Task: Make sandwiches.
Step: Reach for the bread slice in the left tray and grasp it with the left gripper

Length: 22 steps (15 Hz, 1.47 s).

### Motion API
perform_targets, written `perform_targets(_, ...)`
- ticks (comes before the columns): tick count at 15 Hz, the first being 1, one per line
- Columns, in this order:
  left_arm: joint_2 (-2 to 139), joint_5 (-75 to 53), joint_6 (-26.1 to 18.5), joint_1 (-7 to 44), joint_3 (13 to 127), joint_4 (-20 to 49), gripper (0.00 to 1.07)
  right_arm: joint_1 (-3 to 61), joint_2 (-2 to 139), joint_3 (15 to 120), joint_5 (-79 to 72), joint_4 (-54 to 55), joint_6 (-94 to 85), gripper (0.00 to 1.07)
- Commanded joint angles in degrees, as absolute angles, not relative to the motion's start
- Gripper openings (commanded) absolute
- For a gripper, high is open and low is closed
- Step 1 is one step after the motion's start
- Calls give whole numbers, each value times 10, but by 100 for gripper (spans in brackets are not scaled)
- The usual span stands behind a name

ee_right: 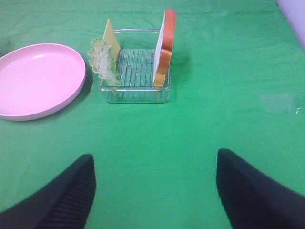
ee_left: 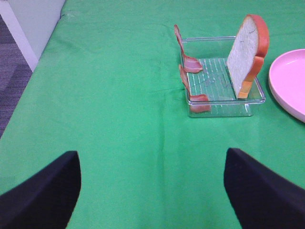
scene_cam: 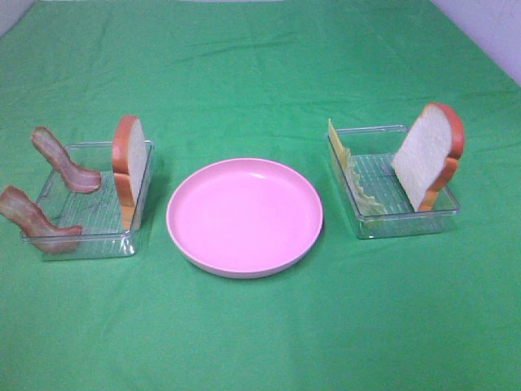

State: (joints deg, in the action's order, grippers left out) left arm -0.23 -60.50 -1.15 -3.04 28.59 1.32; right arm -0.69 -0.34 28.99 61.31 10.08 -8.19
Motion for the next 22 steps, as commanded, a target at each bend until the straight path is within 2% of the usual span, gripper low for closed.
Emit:
perform_targets(1,-16,-599,-11,-31,285,17,78,-11,-11,289,609,100,-83,68)
perform_targets(22,-16,-599,-11,-31,285,17,78,-11,-11,289,609,100,-83,68)
